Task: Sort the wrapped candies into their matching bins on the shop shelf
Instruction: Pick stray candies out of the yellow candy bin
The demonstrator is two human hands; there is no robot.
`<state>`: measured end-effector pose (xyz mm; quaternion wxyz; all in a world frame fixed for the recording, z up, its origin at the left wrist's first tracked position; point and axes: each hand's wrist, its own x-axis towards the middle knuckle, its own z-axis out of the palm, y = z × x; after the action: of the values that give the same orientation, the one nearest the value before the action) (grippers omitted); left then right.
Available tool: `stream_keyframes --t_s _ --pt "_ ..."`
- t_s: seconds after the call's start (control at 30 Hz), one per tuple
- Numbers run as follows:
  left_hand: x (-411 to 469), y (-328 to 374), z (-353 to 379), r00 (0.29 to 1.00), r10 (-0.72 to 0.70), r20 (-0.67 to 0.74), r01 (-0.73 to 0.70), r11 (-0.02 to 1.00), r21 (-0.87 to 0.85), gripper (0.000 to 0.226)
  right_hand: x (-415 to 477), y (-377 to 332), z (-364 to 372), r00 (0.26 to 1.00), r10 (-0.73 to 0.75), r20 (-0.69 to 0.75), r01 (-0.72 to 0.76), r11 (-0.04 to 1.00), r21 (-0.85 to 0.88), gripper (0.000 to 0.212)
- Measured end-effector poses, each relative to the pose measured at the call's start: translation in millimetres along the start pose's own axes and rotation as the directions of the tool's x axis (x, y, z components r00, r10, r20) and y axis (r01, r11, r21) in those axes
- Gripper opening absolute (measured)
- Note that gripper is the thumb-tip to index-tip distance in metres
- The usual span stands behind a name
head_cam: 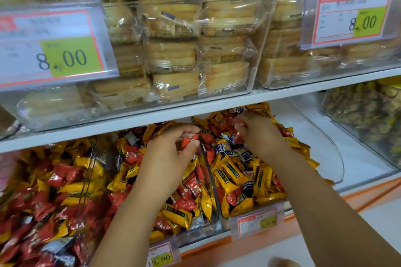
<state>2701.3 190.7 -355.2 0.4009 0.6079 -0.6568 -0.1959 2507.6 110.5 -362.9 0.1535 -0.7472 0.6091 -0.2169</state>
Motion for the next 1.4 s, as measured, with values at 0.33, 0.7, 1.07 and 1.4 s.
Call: stream_keyframes --t_s 0.33,0.7,1.07,1.4 --pt "-1.2 -11.7 -6.1 0.999 -0.038 0.032 0.035 0.996 0.087 0.028 4.8 13.7 27.3 0.997 -0.039 0.072 0.043 0.998 -0.045 0.025" --pt "-38.4 -14.8 -34.1 0.998 -0.061 0.021 0.058 0.992 0.116 0.026 -43.3 -17.5 -9.4 0.998 -0.043 -0.055 0.065 0.875 0.480 0.024" --pt "-86.7 -91.6 -173.0 0.873 -0.285 -0.395 0.347 0.933 0.093 0.027 -50.9 -202.0 84.9 0.953 -0.292 0.081 0.197 0.800 0.566 0.017" --pt "-85.8 -92.3 -182.4 0.904 -0.283 -0.321 0.325 0.942 0.085 0.036 -45.6 -230.9 98.6 0.865 -0.408 0.292 0.171 0.787 0.592 0.035"
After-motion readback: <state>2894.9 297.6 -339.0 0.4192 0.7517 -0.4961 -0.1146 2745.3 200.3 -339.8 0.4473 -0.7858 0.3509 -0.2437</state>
